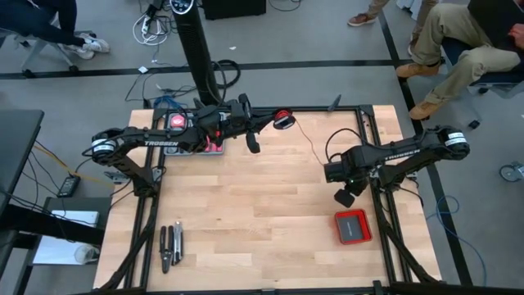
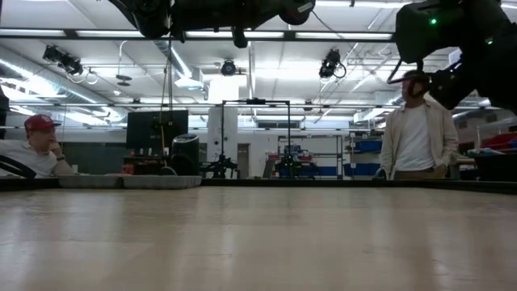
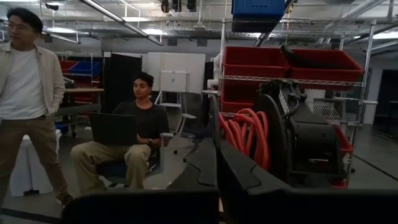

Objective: Coil cords
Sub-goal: Coil the red wire onto the spool

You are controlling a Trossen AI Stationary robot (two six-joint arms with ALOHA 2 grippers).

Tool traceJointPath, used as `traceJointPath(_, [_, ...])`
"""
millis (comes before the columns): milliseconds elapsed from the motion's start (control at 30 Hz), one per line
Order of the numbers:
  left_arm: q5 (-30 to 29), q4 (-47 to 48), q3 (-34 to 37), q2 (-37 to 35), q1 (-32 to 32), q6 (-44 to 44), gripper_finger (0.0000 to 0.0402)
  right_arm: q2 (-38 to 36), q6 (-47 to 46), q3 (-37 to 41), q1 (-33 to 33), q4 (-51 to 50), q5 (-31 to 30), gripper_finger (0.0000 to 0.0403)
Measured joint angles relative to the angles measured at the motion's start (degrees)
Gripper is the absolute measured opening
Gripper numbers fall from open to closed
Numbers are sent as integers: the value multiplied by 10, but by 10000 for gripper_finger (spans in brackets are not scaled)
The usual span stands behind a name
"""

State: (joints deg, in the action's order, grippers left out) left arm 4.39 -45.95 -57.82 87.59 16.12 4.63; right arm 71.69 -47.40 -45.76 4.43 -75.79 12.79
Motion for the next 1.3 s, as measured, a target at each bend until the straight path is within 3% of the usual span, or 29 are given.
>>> traceJointPath(300, [0, 4, 0, 0, 0, 1, 0, 0, 20, 0, 1, 26, -66, 62])
traceJointPath(600, [0, 4, 0, 0, 0, 0, 0, -14, 34, 0, 2, 53, -87, 120])
traceJointPath(700, [0, 4, 0, 0, 0, 0, 0, -41, 60, 0, 20, 158, -175, 121])
traceJointPath(900, [0, 6, 0, 0, 0, 1, 0, -76, 152, 0, 55, 318, -432, 109])
traceJointPath(1033, [0, 6, 0, 0, 0, 1, 0, -72, 257, 0, 61, 402, -543, 102])
traceJointPath(1300, [0, 8, 0, 0, 0, 15, 0, -23, 668, 0, 55, 616, -650, 99])
